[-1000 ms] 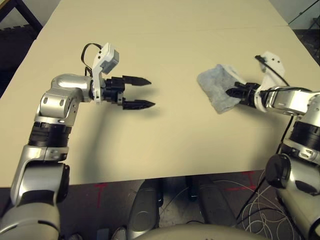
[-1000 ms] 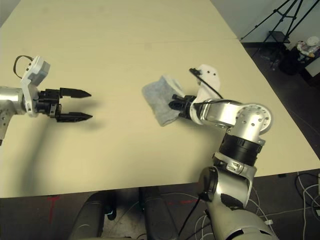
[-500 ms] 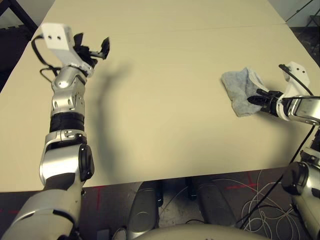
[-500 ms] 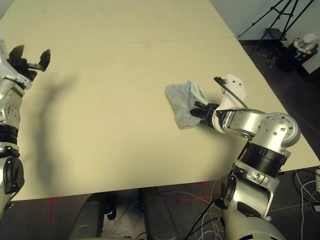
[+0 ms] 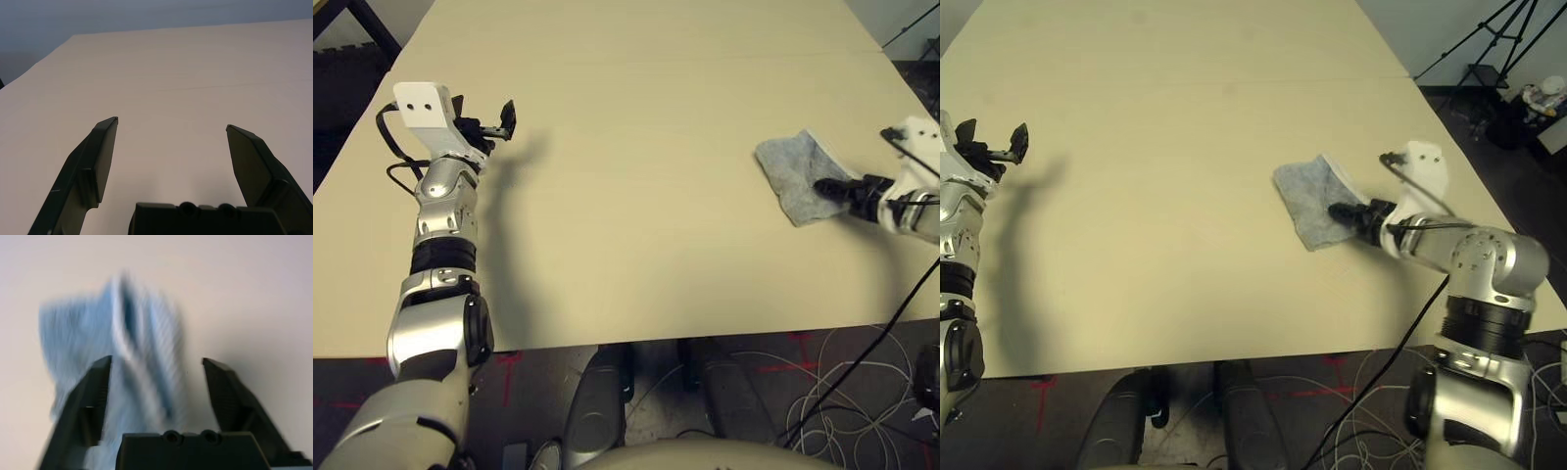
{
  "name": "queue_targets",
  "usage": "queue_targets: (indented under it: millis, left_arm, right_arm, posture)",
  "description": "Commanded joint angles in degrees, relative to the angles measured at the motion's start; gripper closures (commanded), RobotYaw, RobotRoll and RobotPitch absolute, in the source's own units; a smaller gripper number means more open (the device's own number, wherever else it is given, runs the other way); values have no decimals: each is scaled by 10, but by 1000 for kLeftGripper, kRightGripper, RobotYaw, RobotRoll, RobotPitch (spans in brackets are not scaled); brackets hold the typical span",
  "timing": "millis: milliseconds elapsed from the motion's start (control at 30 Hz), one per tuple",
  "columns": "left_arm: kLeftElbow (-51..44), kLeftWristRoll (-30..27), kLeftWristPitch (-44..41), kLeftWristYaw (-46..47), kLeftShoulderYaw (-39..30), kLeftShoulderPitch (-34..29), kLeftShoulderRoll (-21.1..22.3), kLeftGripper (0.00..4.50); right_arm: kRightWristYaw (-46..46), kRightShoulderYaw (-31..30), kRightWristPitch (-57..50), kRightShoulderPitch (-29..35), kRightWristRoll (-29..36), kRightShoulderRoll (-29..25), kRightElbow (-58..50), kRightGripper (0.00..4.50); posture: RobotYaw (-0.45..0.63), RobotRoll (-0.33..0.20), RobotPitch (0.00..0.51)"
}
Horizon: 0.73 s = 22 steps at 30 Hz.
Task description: Wipe the water off the table with a rag.
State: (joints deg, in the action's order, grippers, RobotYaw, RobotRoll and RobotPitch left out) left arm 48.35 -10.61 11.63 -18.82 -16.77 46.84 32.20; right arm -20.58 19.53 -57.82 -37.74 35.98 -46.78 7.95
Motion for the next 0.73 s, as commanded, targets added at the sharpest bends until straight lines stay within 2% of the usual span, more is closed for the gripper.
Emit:
queue_targets:
  millis: [33,233,367,533,733]
  left_arm:
    - [2,5,12,-4,7,-6,-9,0]
    - [30,16,33,12,12,8,-23,0]
    - [65,29,64,28,18,22,-30,0]
    - [94,38,85,50,23,34,-41,0]
    - [123,34,89,42,22,32,-48,0]
  right_arm:
    - [-33,19,163,-37,-47,4,62,26]
    - [-62,-40,421,-55,-170,40,218,26]
    - [-42,-50,556,-83,-219,77,362,26]
    - [-44,-38,706,-106,-239,90,491,26]
    - [-28,-25,757,-119,-236,93,573,26]
  posture:
    - [-50,0,215]
    - [-88,0,220]
    - [-82,0,223]
    - [-71,0,204]
    - [-67,0,174]
